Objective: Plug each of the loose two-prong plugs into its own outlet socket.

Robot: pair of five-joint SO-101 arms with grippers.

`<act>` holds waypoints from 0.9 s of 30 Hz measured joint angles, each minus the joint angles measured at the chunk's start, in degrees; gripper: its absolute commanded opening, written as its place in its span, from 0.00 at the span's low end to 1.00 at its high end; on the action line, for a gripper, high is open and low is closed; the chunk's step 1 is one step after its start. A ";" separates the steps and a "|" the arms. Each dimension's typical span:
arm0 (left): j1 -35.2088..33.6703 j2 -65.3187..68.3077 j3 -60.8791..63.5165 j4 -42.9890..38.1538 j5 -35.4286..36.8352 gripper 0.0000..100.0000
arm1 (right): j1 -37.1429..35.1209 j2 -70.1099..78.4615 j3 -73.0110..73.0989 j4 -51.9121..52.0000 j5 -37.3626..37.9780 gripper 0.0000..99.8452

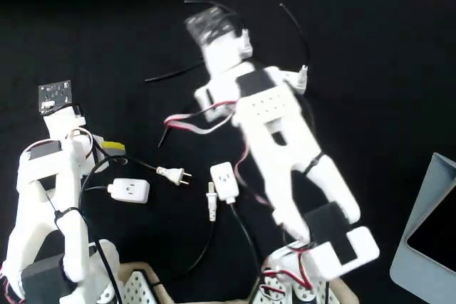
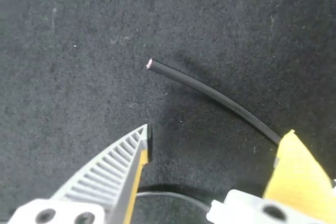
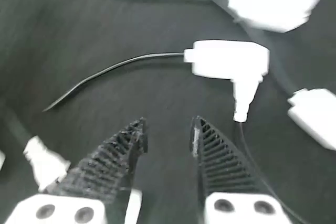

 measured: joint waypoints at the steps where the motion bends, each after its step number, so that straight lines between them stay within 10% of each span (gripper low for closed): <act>1: 0.00 0.00 0.00 0.00 0.00 0.37 | -1.32 -0.09 0.00 2.46 0.00 0.13; 27: -2.20 0.00 0.00 0.00 0.00 0.37 | -19.52 15.65 2.29 4.48 -5.71 0.21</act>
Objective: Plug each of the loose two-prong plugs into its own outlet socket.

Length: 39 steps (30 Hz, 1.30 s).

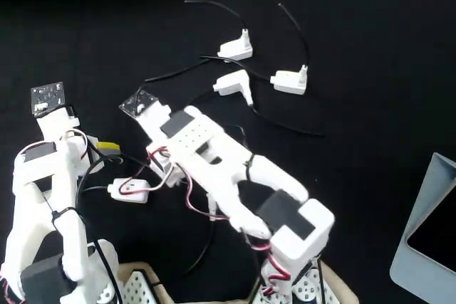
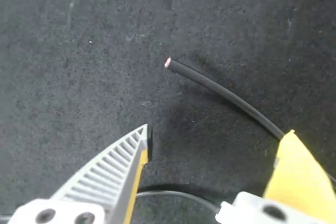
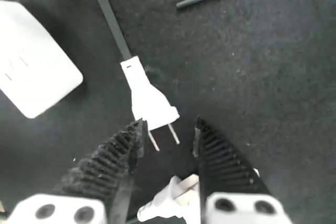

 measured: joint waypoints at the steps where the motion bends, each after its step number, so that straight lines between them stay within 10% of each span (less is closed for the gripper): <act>1: 0.00 0.00 0.00 0.00 0.00 0.37 | 0.09 1.05 -1.05 0.44 -0.09 0.22; 39: 0.00 0.00 0.00 0.00 0.00 0.37 | -4.75 16.00 -14.95 9.23 -4.04 0.16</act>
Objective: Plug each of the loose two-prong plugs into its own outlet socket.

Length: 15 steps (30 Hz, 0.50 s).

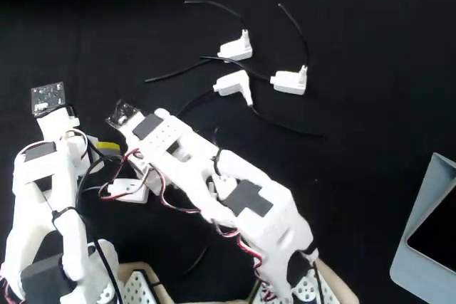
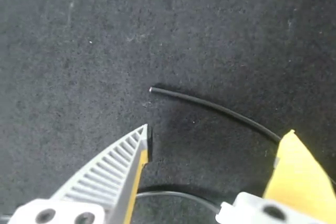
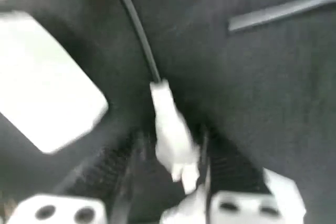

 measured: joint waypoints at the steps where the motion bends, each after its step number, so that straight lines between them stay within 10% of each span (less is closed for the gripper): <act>1: 0.00 0.00 0.00 0.00 0.00 0.37 | 0.00 0.00 0.00 0.00 -0.26 0.16; 15: 0.00 0.00 0.00 0.00 0.00 0.37 | -0.18 0.35 -4.75 5.54 -0.44 0.01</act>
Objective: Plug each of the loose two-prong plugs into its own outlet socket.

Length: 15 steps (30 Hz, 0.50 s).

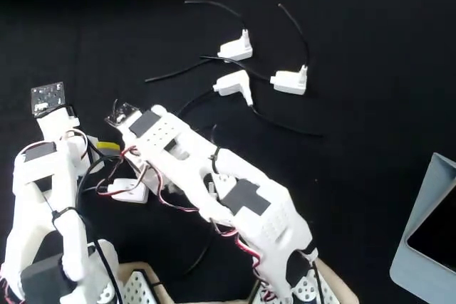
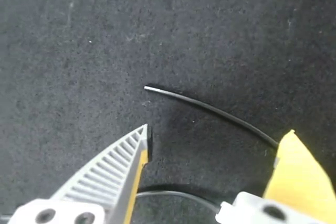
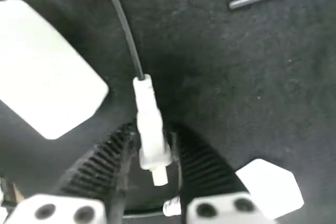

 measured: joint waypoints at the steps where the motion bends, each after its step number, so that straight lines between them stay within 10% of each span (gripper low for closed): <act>1: 0.00 0.00 0.00 0.00 0.00 0.37 | 0.09 0.00 -0.62 0.53 0.00 0.01; 15: 0.00 0.00 0.00 0.00 0.00 0.37 | 0.18 0.00 -1.05 0.97 -3.69 0.12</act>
